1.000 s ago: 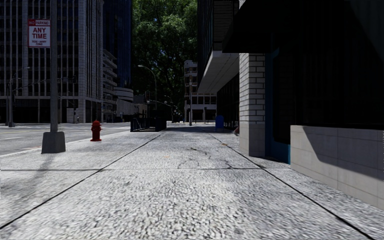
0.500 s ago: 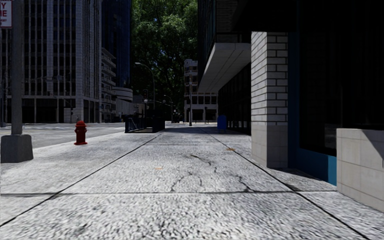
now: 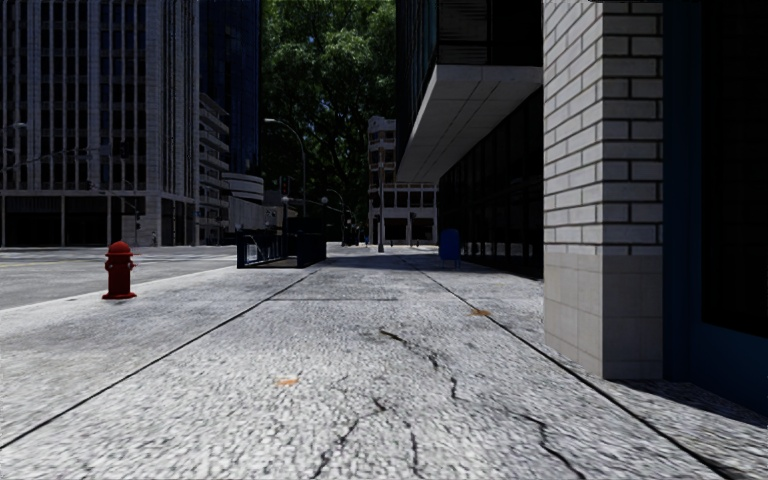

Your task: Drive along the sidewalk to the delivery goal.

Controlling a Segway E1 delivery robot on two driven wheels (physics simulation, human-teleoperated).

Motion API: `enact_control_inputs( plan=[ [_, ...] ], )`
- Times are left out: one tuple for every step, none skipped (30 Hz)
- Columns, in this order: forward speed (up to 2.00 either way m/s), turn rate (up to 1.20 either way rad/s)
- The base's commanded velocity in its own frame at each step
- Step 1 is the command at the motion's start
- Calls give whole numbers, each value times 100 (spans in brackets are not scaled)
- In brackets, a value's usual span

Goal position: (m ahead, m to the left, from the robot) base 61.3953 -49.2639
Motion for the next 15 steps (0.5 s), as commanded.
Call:
enact_control_inputs(
  plan=[
    [200, 0],
    [200, 0],
    [200, 0],
    [200, 0],
    [200, 0],
    [200, 0],
    [200, 0],
    [200, 0],
    [200, 0],
    [200, 0],
    [200, 0],
    [200, 0],
    [200, 0],
    [200, 0],
    [200, 0]
  ],
)
